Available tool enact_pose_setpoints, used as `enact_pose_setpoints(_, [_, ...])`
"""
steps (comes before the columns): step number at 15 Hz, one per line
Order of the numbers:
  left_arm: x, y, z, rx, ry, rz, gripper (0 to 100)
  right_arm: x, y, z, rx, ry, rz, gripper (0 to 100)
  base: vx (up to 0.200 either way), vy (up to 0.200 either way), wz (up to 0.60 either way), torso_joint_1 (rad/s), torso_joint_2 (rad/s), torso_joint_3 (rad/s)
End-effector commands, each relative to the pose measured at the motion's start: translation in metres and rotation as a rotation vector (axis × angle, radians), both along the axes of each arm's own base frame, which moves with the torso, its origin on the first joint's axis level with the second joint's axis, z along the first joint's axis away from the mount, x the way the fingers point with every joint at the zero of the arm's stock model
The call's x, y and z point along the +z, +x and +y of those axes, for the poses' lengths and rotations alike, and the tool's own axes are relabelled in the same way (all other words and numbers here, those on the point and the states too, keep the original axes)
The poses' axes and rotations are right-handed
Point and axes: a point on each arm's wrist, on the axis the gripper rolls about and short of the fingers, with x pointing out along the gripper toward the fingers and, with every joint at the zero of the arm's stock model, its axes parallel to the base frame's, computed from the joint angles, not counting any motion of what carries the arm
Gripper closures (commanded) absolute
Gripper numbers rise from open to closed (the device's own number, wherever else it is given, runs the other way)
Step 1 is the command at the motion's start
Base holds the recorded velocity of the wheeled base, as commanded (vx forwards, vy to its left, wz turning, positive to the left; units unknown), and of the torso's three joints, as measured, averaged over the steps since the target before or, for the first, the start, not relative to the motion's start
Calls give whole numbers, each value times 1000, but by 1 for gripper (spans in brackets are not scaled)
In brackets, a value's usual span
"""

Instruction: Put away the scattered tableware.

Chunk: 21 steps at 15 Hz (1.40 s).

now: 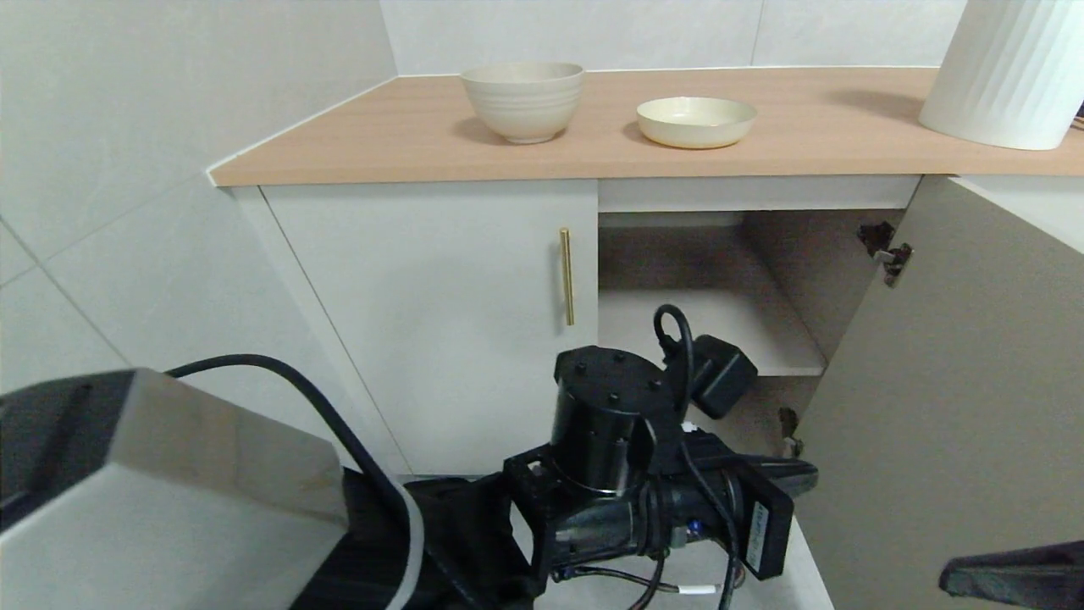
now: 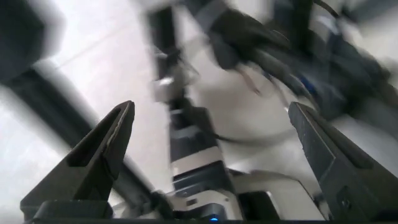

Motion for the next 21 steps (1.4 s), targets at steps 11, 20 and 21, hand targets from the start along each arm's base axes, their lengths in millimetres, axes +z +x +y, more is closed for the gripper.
enact_pose_setpoints(11, [104, -46, 250, 544, 25, -35, 100, 24, 168, 66, -552, -272, 86, 0, 0, 0, 0, 0, 0, 0])
enact_pose_setpoints(20, [111, -52, 261, 549, -2, -62, 100, 48, 128, 40, -776, -323, 85, 0, 0, 0, 0, 0, 0, 0])
enact_pose_setpoints(21, [111, -52, 261, 548, -2, -62, 100, 47, 129, 41, -776, -327, 87, 0, 0, 0, 0, 0, 0, 0])
